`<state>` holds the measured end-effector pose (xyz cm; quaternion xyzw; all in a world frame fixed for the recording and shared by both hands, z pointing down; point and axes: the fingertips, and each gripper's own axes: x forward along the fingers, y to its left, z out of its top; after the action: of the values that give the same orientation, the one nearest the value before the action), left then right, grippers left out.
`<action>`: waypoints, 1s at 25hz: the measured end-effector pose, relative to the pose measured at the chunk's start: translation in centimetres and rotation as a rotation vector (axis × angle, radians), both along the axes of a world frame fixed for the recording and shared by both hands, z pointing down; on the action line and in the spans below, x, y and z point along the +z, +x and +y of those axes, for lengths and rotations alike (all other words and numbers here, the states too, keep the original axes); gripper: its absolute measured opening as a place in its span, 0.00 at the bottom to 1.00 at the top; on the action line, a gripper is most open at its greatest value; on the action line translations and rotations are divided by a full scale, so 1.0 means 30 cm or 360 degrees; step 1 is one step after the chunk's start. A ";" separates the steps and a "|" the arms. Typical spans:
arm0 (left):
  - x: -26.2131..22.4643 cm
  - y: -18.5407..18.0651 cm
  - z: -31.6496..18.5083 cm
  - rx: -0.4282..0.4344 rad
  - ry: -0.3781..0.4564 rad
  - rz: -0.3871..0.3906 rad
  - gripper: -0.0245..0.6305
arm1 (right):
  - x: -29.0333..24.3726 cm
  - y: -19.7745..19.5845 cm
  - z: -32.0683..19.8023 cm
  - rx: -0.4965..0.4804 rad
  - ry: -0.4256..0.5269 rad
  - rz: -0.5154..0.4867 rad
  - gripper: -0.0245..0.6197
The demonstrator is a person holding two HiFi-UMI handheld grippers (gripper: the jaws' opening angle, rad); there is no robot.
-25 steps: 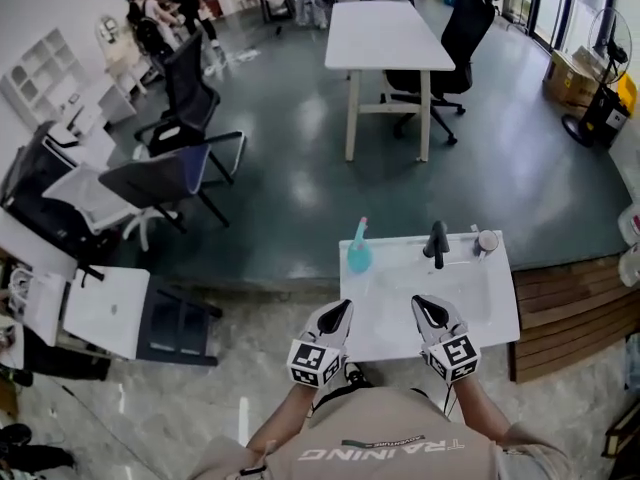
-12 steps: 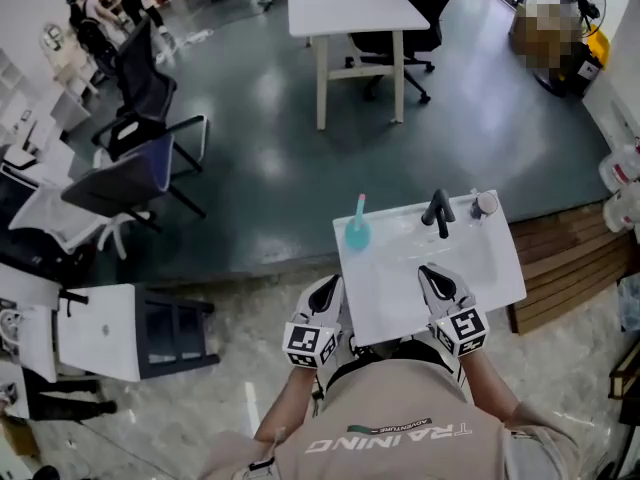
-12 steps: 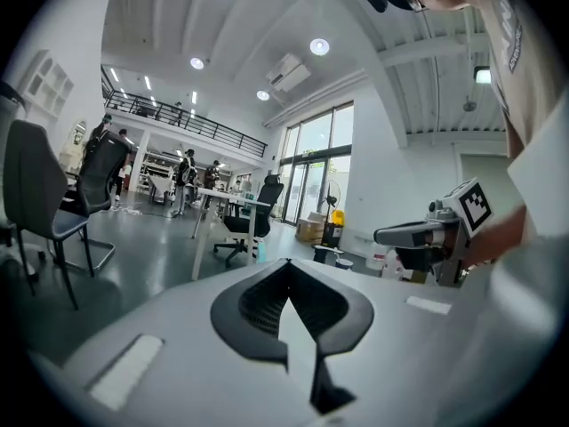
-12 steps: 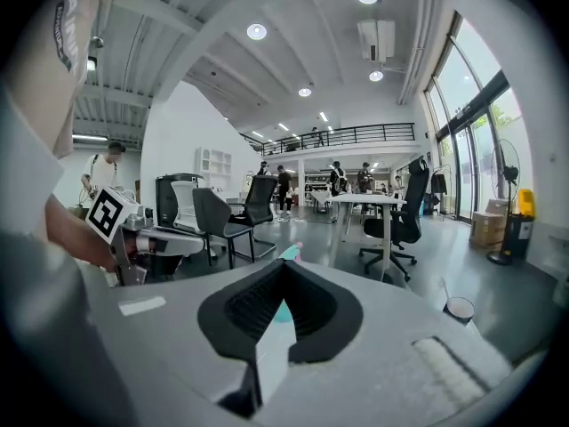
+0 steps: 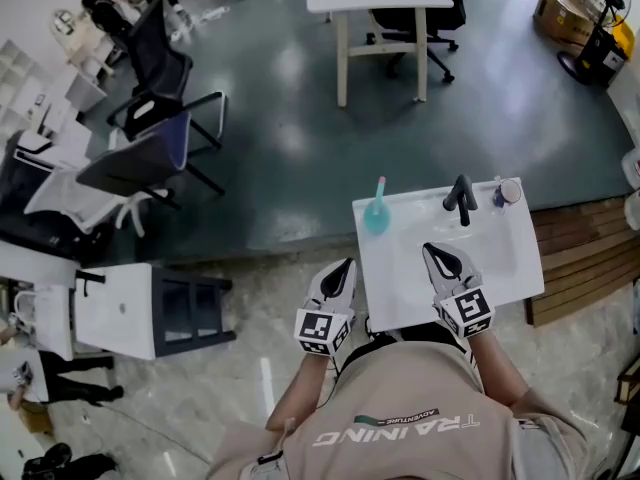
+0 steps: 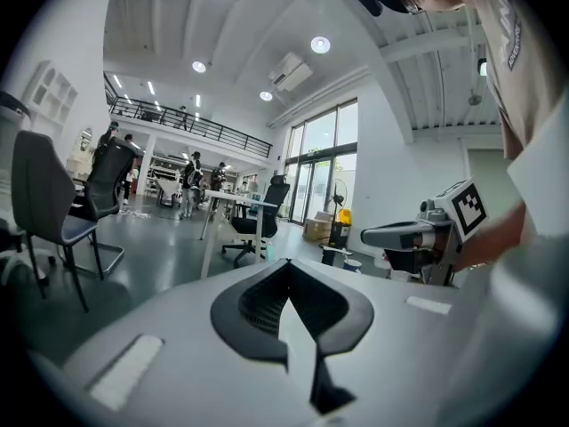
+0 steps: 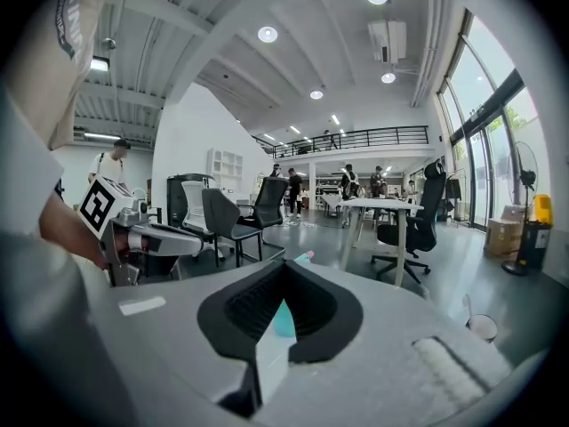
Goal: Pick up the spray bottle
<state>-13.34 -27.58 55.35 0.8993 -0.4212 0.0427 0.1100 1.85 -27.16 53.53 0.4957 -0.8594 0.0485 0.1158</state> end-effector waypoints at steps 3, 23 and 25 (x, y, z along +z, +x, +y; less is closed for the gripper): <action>-0.040 0.005 -0.012 -0.0040 0.0023 -0.0018 0.07 | -0.004 0.006 -0.035 -0.0035 0.0002 -0.0012 0.04; -0.109 0.045 -0.079 -0.0237 0.0063 -0.0084 0.07 | 0.086 -0.015 -0.186 -0.0315 -0.0096 -0.0067 0.26; -0.105 0.040 -0.079 -0.0247 0.0060 -0.0079 0.07 | 0.083 -0.030 -0.192 -0.0342 -0.0094 -0.0045 0.31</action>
<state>-12.14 -29.95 52.20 0.8646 -0.4928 0.0485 0.0857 0.95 -32.94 56.04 0.3963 -0.9074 0.0679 0.1227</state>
